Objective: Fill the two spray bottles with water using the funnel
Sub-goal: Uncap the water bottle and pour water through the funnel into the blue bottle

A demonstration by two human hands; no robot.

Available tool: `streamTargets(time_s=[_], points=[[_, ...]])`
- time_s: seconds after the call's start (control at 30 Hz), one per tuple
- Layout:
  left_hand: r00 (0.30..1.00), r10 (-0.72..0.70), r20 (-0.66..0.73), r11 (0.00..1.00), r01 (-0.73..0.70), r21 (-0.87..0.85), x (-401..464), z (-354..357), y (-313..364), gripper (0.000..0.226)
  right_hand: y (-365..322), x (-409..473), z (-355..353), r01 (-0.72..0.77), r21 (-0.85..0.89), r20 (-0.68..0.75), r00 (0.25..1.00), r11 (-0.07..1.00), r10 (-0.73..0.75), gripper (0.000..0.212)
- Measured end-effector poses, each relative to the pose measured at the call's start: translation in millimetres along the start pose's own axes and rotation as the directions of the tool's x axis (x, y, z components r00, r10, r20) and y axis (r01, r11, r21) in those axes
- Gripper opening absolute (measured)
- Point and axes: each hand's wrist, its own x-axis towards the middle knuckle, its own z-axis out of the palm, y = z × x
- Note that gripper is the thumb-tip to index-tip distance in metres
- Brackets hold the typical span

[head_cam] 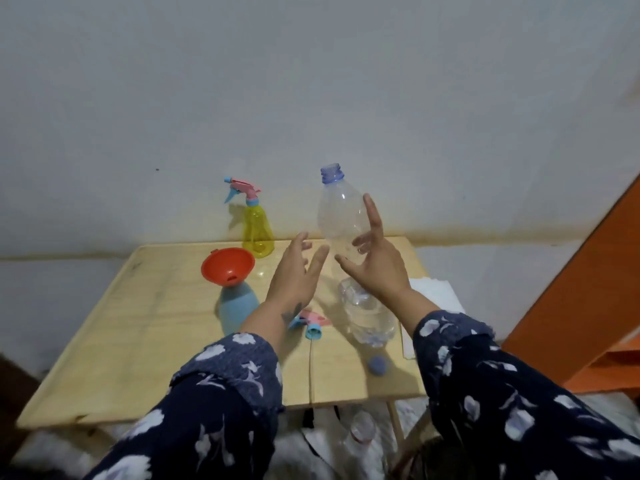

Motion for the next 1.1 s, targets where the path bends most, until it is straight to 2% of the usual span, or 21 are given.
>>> streamTargets(time_s=[0.07,0.13,0.27,0.37,0.4,0.57,0.67,0.83,1.1], points=[[0.997,-0.076,-0.026,0.995,0.077,0.059,-11,-14,-24,0.037,-8,9,-9,0.079,-0.070,0.111,0.991,0.994,-0.071,0.111],[0.989,-0.140,-0.056,0.983,0.146,0.116,-22,-27,-49,0.016,-16,16,-15,0.118,-0.123,0.224,0.971,0.985,-0.088,0.113],[0.943,-0.275,-0.185,0.919,0.315,0.236,-43,-53,-81,0.013,-31,21,-16,0.184,-0.181,0.394,0.914,0.966,-0.100,0.116],[0.911,-0.332,-0.246,0.889,0.390,0.242,-49,-68,-101,0.007,-41,18,-8,0.236,-0.220,0.498,0.862,0.947,-0.098,0.118],[0.905,-0.340,-0.256,0.886,0.399,0.235,-49,-72,-107,0.009,-43,17,-4,0.238,-0.222,0.530,0.844,0.946,-0.088,0.118],[0.907,-0.295,-0.299,0.883,0.379,0.278,-39,-82,-124,0.062,-55,10,10,0.177,-0.207,0.648,0.762,0.962,-0.001,0.119],[0.936,-0.255,-0.243,0.916,0.314,0.249,-30,-85,-130,0.079,-66,6,16,0.162,-0.263,0.695,0.715,0.951,0.071,0.118],[0.971,-0.214,-0.110,0.968,0.226,0.112,-12,-91,-140,0.075,-85,1,20,0.167,-0.387,0.703,0.690,0.907,0.173,0.119],[0.992,-0.123,-0.011,0.976,0.123,0.182,-7,-101,-150,0.064,-105,6,8,0.187,-0.508,0.668,0.702,0.841,0.247,0.120]])
